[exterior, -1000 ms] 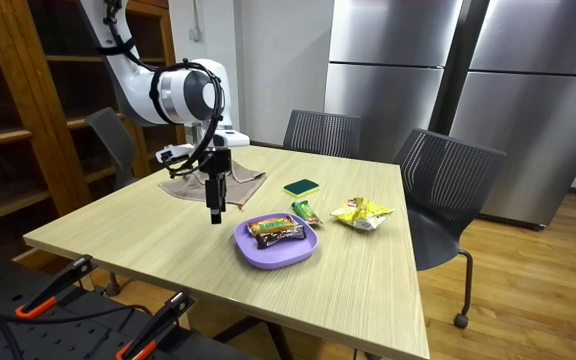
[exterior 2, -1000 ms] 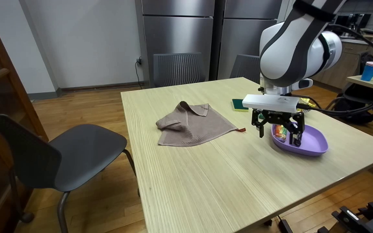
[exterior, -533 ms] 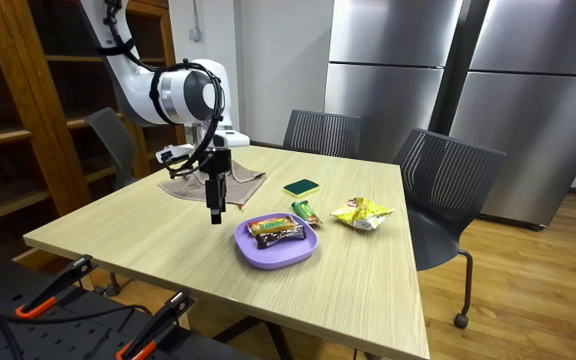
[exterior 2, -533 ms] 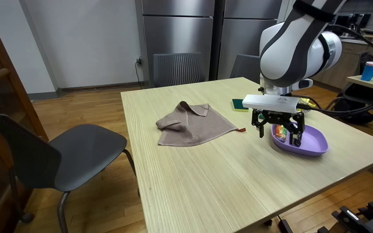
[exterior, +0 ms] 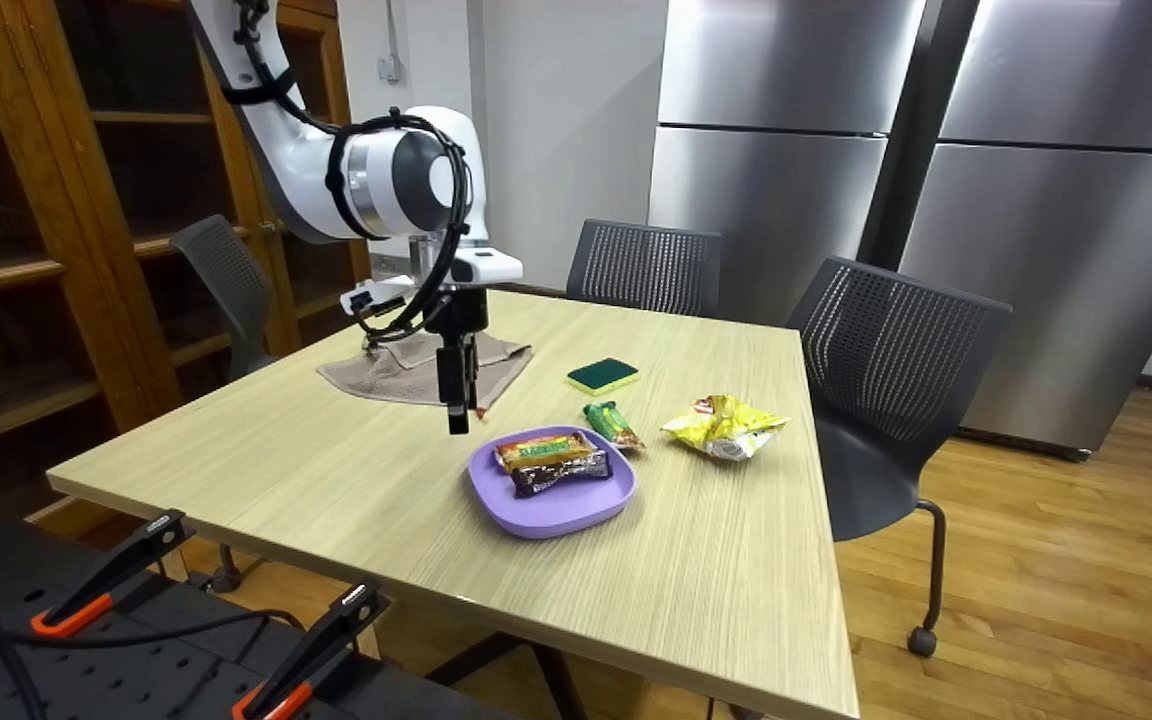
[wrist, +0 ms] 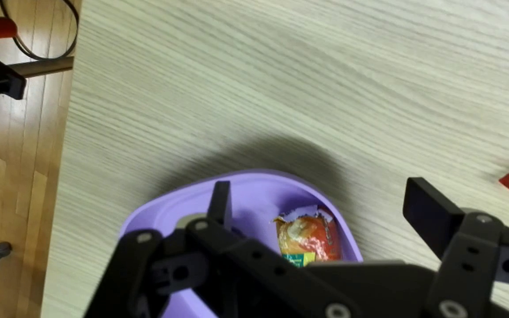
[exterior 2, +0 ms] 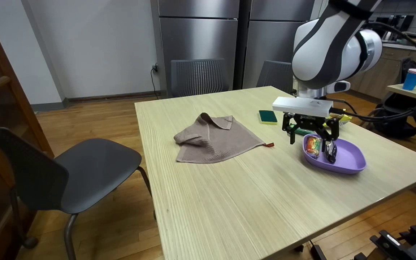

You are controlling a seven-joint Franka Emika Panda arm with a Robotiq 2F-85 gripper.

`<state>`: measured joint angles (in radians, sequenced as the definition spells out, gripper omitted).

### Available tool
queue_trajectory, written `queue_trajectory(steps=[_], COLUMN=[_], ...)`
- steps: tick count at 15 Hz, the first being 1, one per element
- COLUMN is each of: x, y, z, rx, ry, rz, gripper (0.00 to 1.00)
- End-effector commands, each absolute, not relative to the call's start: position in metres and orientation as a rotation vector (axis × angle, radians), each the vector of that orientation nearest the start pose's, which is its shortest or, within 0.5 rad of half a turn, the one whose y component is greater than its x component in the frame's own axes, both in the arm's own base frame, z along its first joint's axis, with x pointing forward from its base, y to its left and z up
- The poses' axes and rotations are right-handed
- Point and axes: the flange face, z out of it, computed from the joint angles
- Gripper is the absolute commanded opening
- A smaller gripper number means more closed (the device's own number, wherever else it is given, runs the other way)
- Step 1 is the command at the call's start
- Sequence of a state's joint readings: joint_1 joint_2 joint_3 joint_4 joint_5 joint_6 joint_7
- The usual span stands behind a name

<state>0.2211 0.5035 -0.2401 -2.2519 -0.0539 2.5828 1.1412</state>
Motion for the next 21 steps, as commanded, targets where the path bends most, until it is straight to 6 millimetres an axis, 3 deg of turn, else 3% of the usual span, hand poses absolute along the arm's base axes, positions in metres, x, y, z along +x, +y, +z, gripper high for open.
queue_trajectory(steps=[1, 14, 15, 21], x=[0.532, 0.566, 0.558, 0.562], y=[-0.036, -0.094, -0.089, -0.095], z=[0.145, 0.170, 0.167, 0.166], rx=[-2.833, -2.689, -2.717, -2.703], ry=[1.766, 1.948, 1.892, 1.919], rz=[0.063, -0.050, -0.051, -0.062], gripper=[1.00, 1.00, 1.00, 1.00])
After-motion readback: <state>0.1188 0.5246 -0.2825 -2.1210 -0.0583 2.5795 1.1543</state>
